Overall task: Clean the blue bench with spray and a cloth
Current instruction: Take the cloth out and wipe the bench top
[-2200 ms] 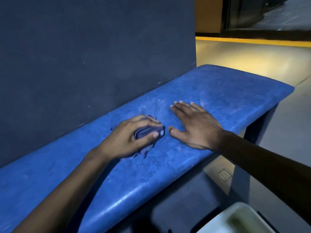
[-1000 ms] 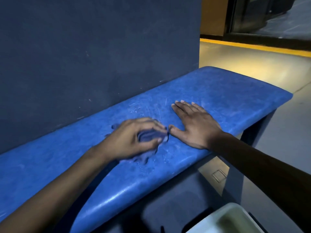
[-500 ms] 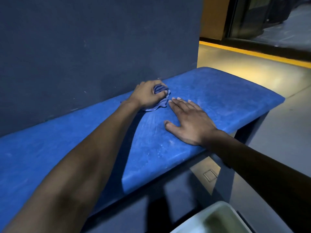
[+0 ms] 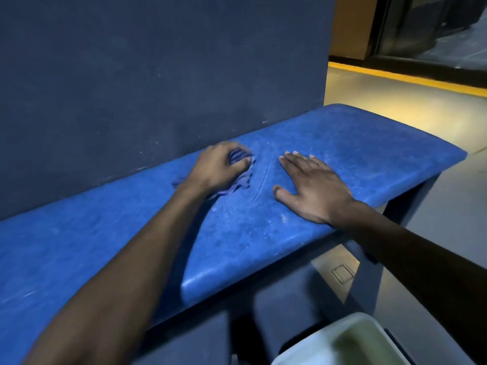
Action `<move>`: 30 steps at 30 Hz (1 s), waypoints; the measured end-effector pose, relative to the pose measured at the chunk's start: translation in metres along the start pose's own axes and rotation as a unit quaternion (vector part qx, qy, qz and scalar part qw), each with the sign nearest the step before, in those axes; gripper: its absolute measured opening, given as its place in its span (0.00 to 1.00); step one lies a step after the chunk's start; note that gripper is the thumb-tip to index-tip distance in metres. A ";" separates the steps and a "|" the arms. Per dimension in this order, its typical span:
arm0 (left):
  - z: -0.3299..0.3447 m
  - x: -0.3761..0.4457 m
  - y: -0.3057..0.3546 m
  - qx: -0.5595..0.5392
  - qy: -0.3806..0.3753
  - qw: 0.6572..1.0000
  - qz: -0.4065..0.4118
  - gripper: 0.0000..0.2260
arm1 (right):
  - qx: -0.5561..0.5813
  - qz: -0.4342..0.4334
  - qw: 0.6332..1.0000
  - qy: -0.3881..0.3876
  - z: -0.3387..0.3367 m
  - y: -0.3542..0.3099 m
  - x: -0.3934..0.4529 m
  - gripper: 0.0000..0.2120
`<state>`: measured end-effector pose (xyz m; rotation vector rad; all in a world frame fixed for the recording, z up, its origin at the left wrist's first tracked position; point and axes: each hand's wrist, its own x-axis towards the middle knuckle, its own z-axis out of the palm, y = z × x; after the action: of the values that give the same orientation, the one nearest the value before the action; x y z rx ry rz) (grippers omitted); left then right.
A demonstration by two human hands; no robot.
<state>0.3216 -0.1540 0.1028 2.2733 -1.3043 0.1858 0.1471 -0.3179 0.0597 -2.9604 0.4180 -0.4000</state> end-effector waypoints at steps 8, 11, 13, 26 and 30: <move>-0.011 -0.058 0.023 -0.032 -0.069 0.990 0.122 0.10 | -0.002 -0.007 1.000 -0.006 0.000 0.000 -0.001 0.47; -0.028 -0.067 -0.003 -0.014 -0.079 0.988 0.130 0.11 | 0.002 0.000 1.000 -0.001 0.000 0.000 -0.001 0.47; -0.022 -0.045 -0.014 0.013 -0.045 0.996 0.071 0.10 | 0.006 -0.002 1.000 -0.005 -0.001 -0.001 -0.001 0.47; 0.002 -0.007 -0.010 -0.045 -0.070 0.992 0.095 0.11 | -0.002 -0.001 1.000 0.000 0.003 0.001 0.002 0.45; 0.019 0.028 -0.005 0.042 0.038 0.996 -0.066 0.11 | -0.002 0.000 1.000 -0.010 0.002 0.000 0.001 0.44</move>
<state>0.3384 -0.1826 0.0944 2.3892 -1.1222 0.2830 0.1487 -0.3180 0.0585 -2.9665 0.4170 -0.3683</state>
